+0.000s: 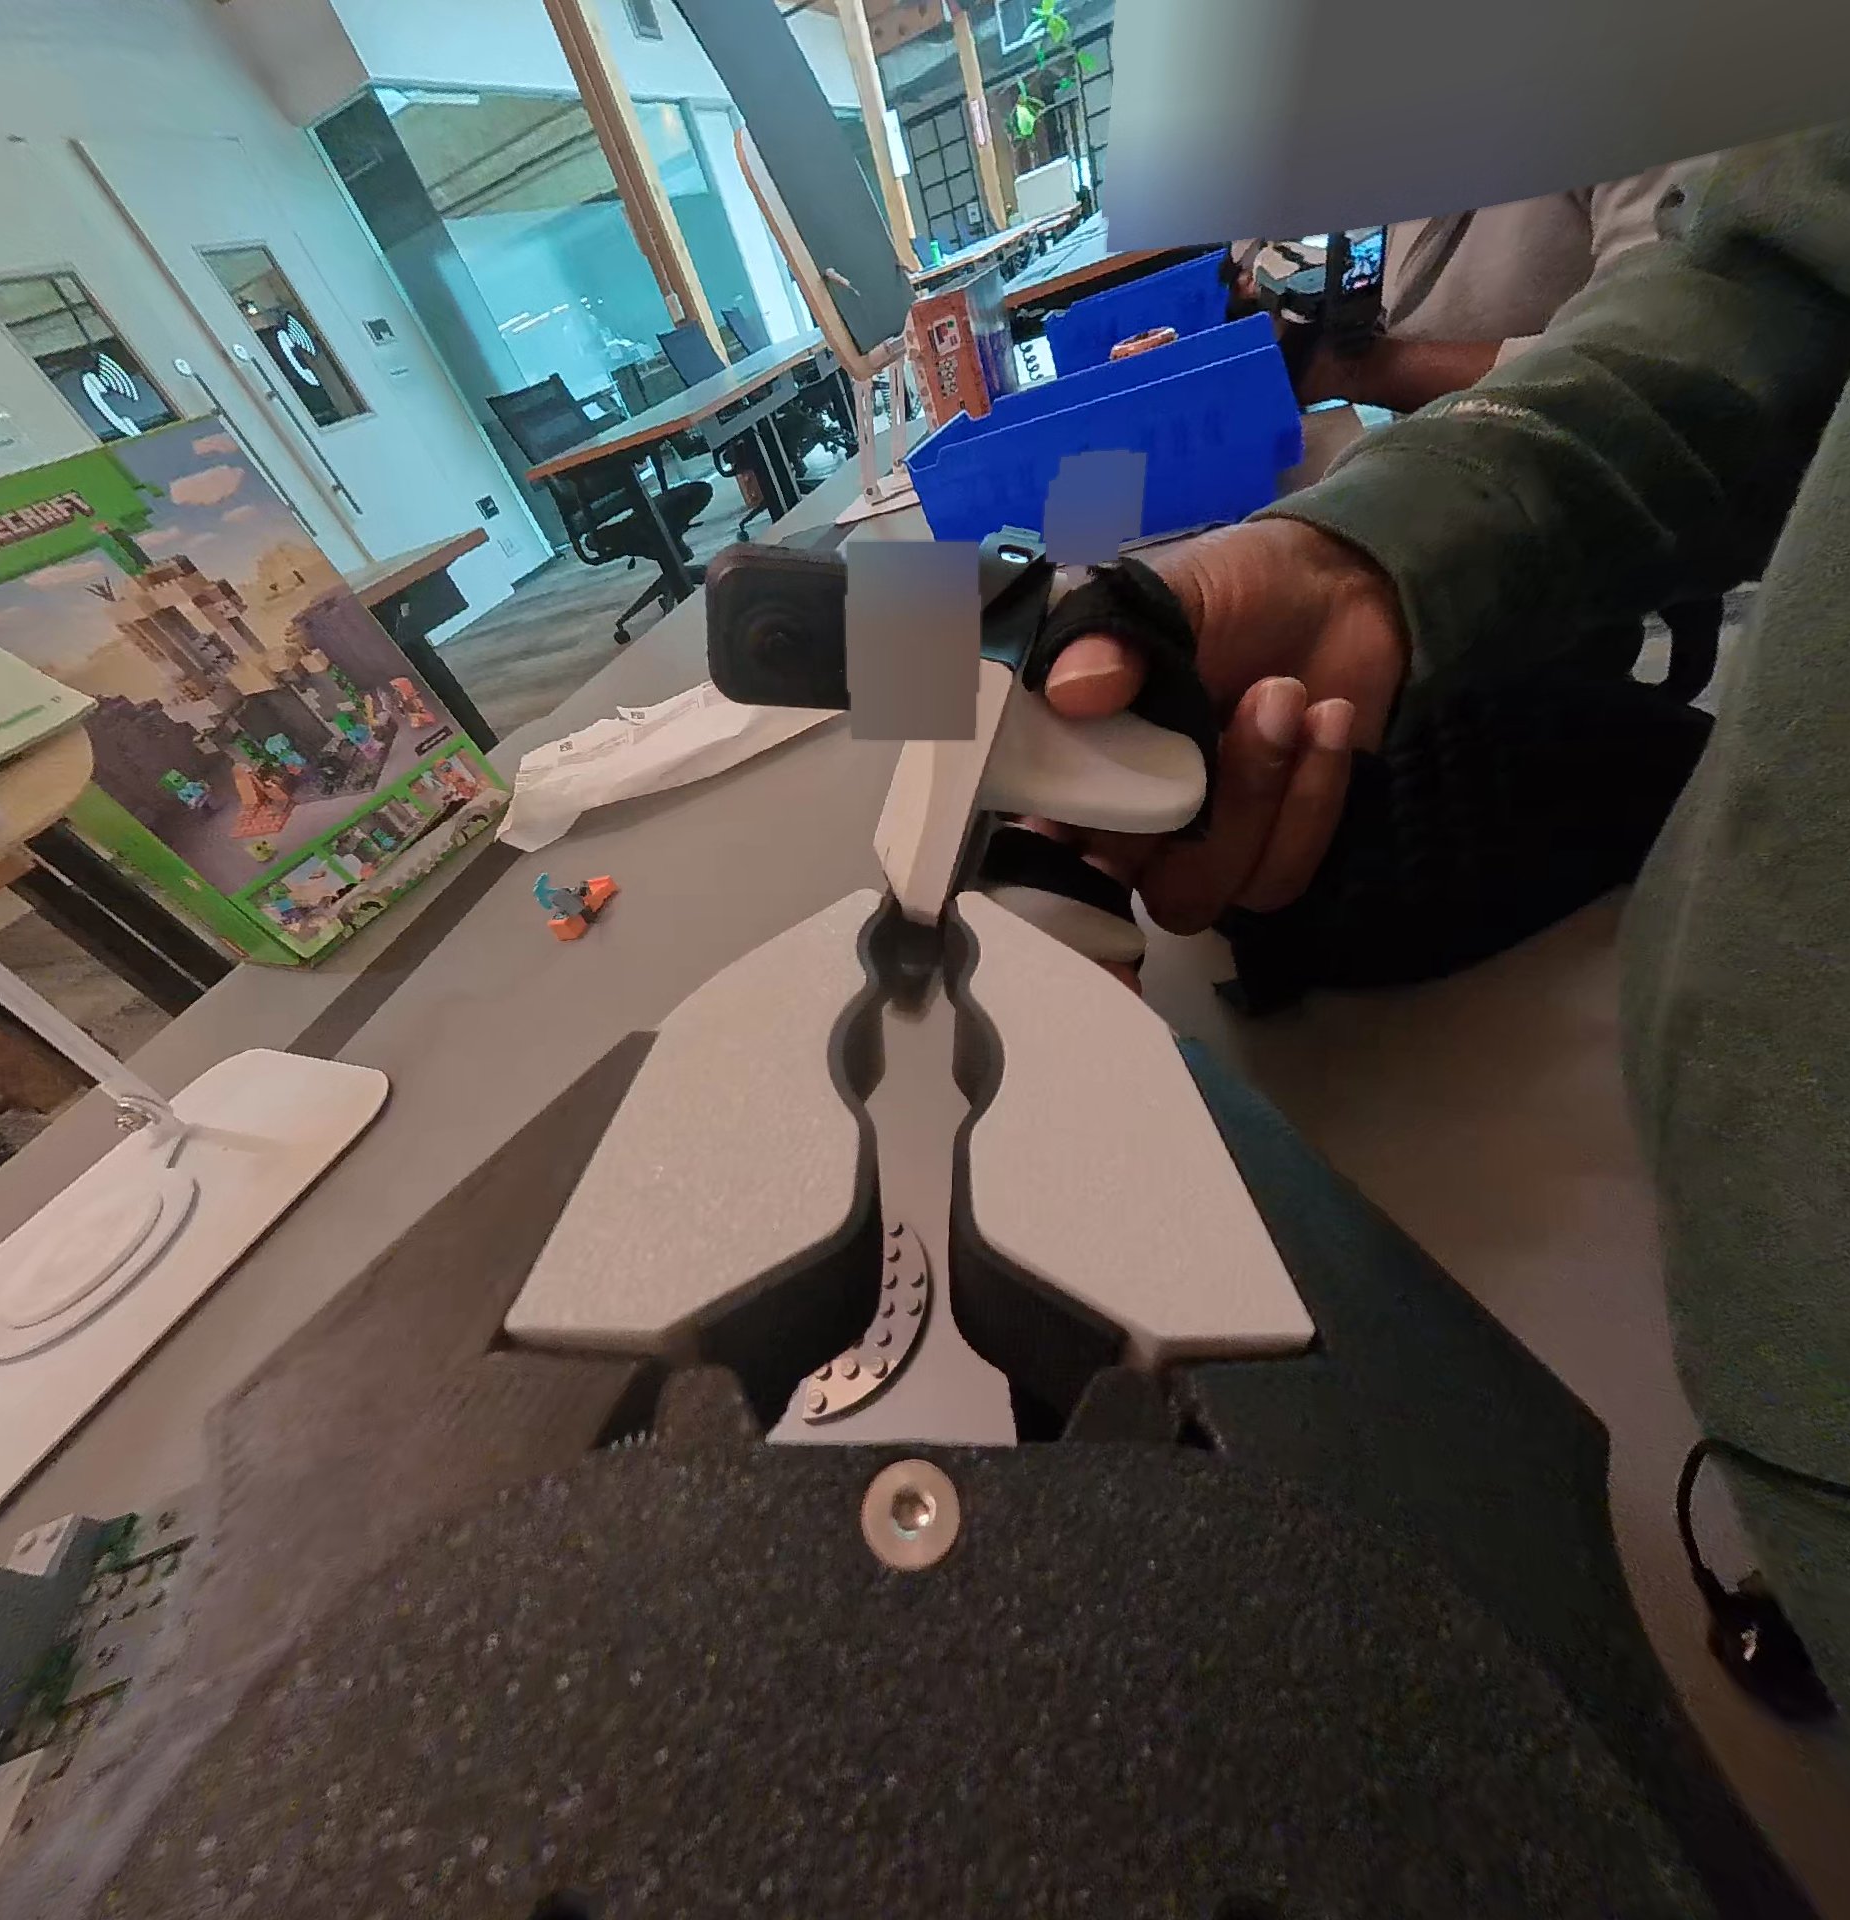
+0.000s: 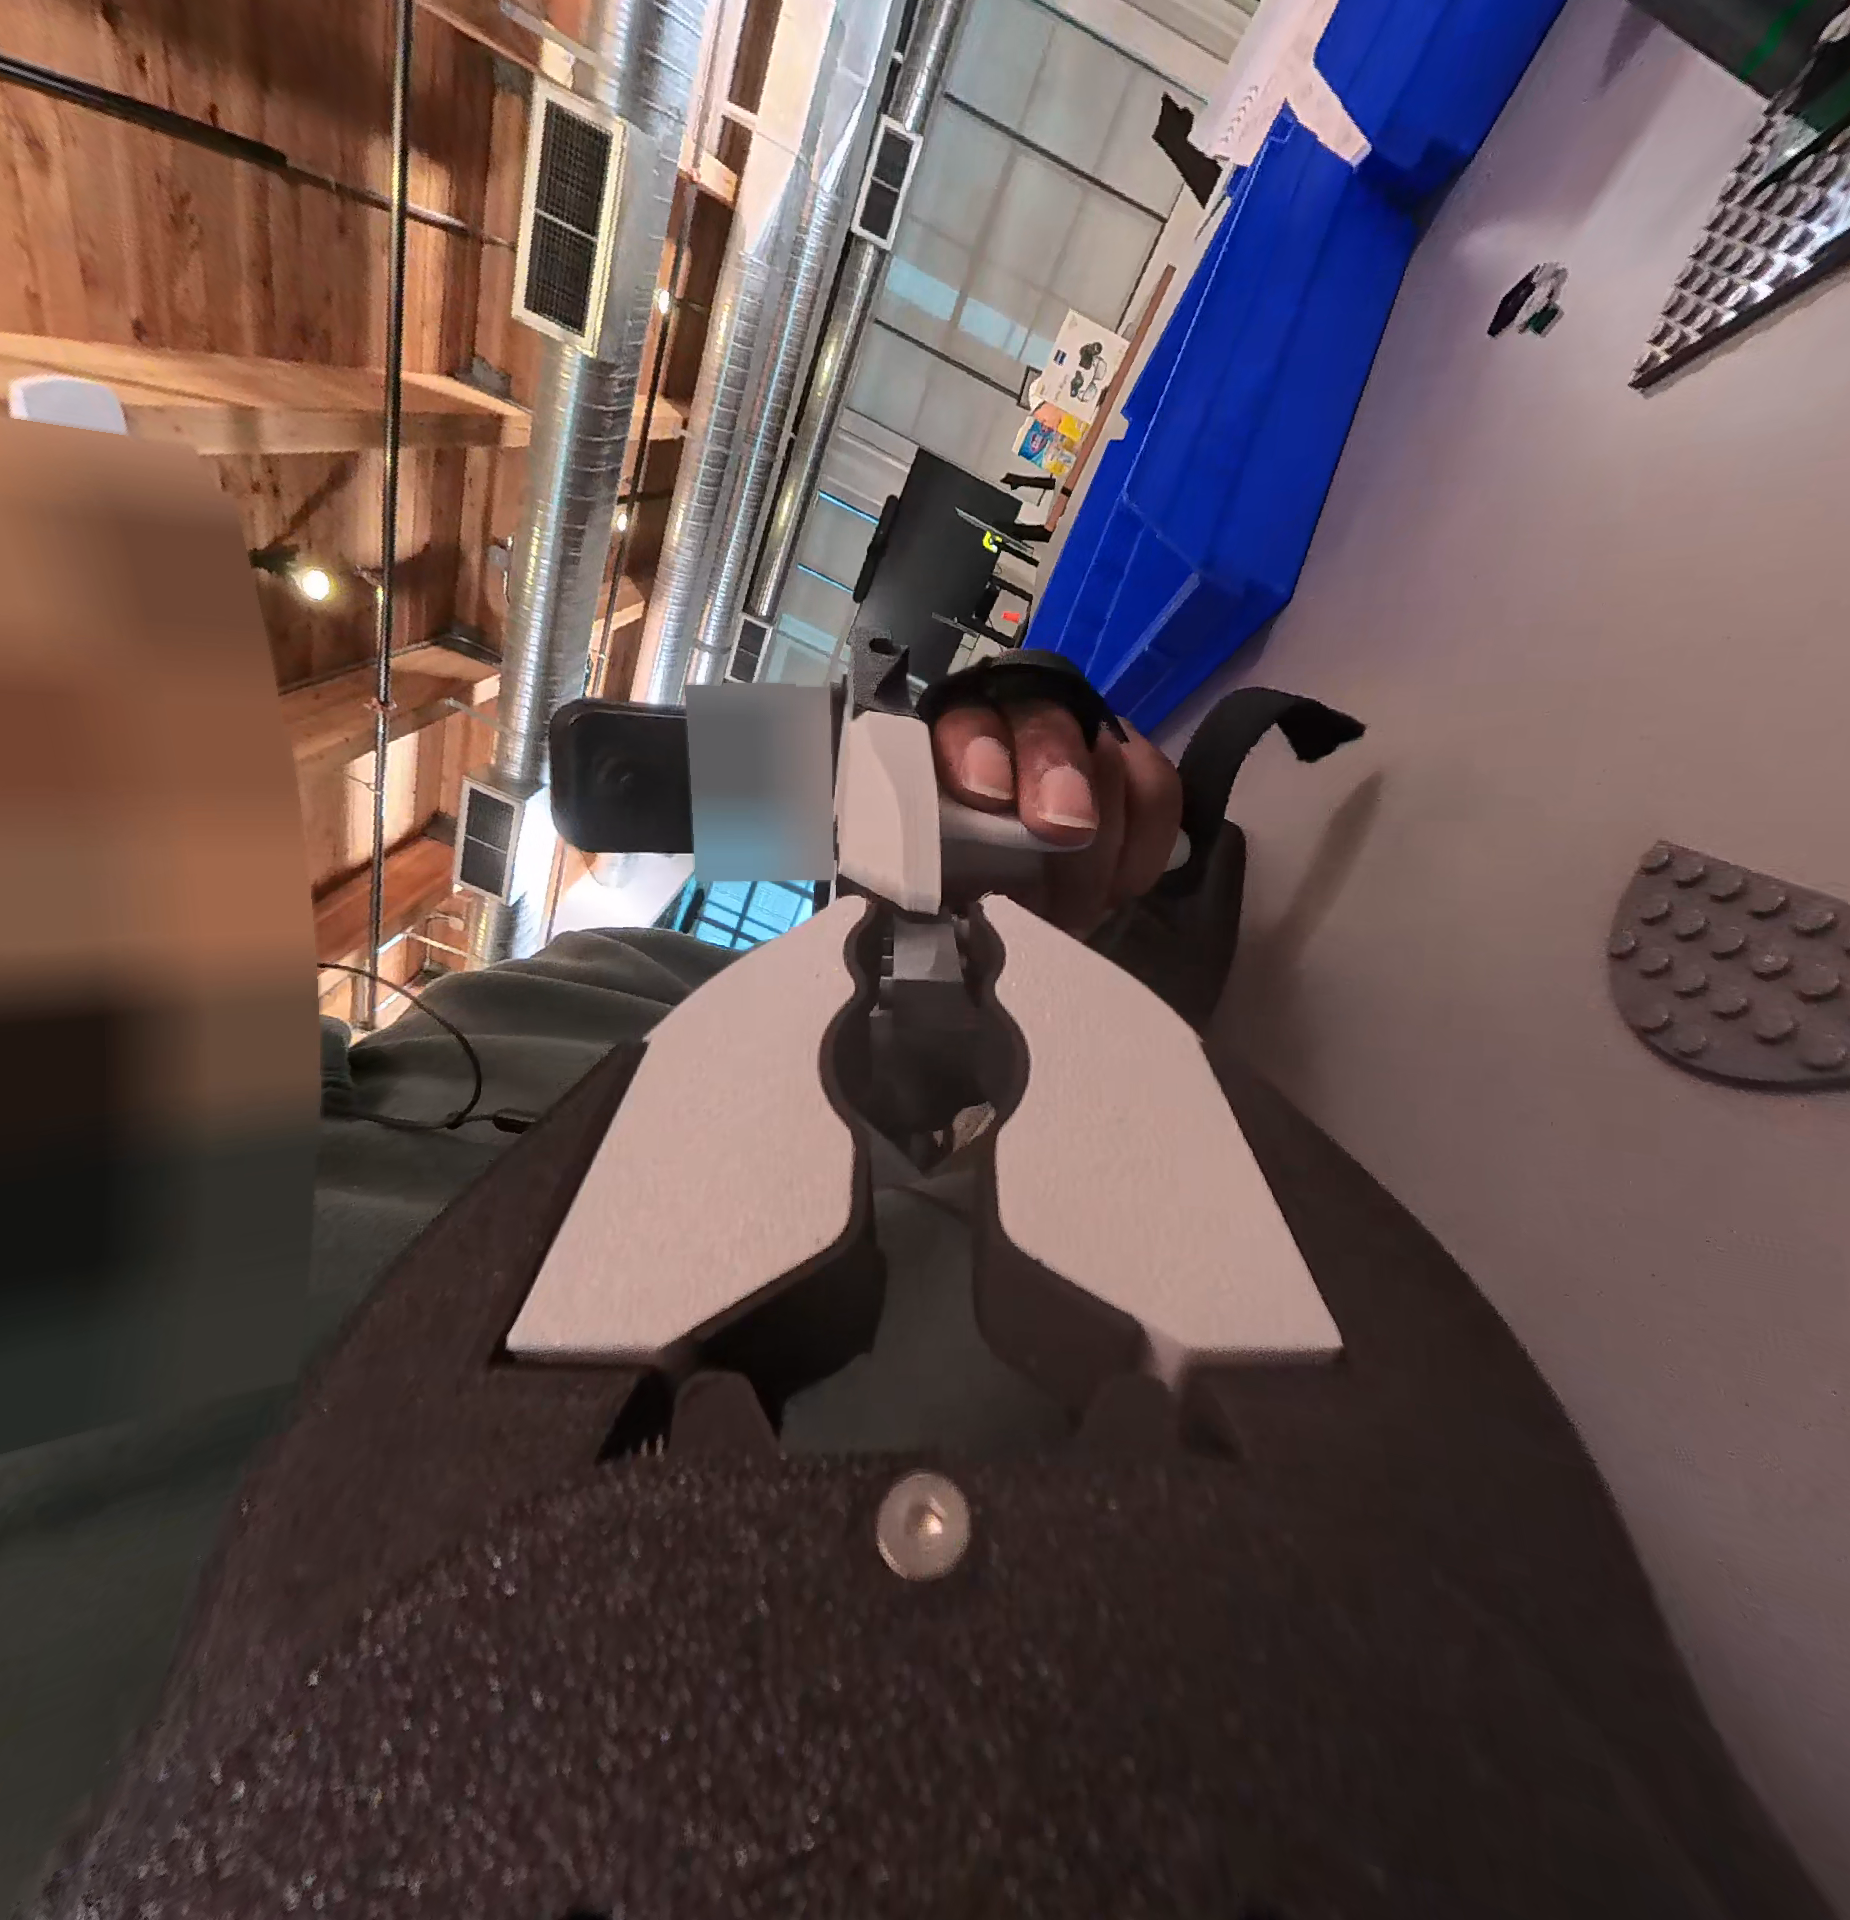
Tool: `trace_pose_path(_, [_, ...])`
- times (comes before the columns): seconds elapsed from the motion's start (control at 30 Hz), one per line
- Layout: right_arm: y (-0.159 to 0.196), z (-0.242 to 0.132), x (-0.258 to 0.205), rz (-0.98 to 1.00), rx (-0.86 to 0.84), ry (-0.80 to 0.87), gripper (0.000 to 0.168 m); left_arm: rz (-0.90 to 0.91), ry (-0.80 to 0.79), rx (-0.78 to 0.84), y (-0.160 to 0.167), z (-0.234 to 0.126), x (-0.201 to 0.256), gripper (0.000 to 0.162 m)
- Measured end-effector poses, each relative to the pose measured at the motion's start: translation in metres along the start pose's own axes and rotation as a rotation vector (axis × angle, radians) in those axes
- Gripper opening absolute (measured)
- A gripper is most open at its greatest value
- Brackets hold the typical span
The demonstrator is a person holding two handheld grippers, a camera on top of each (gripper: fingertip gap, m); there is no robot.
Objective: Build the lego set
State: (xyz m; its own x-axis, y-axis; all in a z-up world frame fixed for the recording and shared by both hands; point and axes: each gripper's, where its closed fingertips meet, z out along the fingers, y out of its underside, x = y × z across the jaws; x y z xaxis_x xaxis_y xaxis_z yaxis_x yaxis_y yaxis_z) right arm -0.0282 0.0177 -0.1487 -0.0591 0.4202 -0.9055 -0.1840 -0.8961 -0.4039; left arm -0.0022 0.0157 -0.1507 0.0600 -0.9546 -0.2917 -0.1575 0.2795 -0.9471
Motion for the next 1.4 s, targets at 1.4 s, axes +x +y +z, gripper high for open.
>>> trace_pose_path(1.4, [-0.013,-0.026,0.045,-0.922,-0.194,0.338,0.008,-0.661,0.144,0.014,0.042,0.005,-0.018,0.009])
